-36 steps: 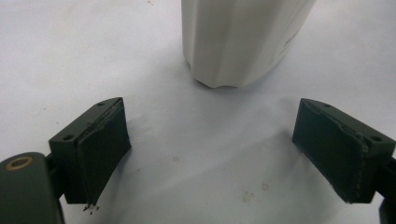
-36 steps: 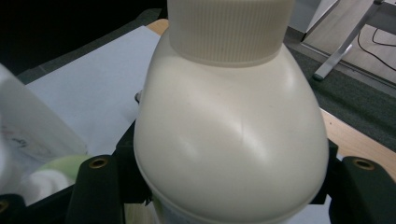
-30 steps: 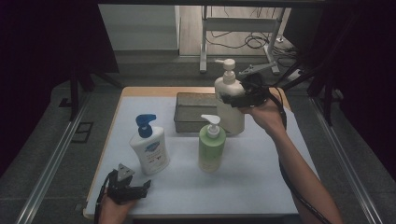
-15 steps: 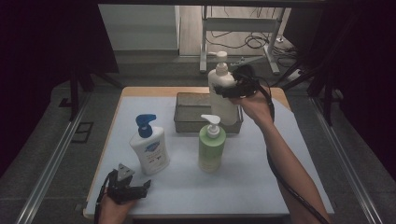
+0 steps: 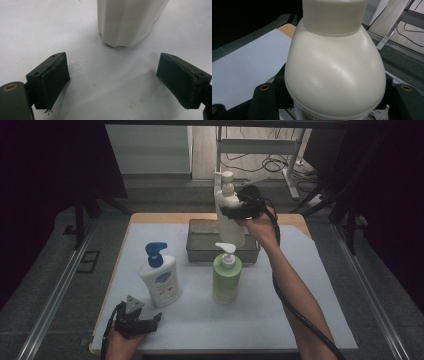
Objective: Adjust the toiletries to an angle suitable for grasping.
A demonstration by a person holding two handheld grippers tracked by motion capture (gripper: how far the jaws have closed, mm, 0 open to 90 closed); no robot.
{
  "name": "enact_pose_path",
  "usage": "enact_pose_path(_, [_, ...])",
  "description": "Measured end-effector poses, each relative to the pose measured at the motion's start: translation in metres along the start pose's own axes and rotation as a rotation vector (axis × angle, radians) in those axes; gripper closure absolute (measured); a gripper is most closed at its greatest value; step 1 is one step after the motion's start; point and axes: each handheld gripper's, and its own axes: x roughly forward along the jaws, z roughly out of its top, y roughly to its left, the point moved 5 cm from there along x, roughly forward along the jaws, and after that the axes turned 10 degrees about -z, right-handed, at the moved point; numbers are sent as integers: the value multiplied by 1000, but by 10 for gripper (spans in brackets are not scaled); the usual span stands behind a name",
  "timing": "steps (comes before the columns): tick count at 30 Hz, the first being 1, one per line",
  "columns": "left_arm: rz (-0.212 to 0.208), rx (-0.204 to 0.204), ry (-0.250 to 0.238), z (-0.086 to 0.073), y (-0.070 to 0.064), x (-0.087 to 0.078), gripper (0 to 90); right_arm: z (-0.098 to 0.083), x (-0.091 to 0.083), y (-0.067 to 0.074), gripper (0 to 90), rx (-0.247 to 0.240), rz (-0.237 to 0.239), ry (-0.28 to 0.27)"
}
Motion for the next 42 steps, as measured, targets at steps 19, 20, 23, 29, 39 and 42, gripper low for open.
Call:
enact_pose_path(19, [0, -3, 1, 0, 0, 0, 102, -19, 34, 10, 362, -12, -7, -23])
enact_pose_path(20, [0, -2, 2, 0, 0, 0, 102, -21, 35, 10, 361, -12, -3, -16])
enact_pose_path(23, [0, -2, 2, 0, 0, 0, 102, -25, 36, 9, 361, -24, -6, -14])
enact_pose_path(29, [0, -4, 0, 0, 0, 0, 102, -34, 41, 8, 361, -5, -6, 14])
enact_pose_path(39, [1, -2, 2, 0, 0, 0, 102, -49, 45, 7, 360, 3, 3, 48])
enact_pose_path(42, [1, -1, 2, 0, 0, 0, 102, -54, 46, 8, 360, 4, 9, 59])
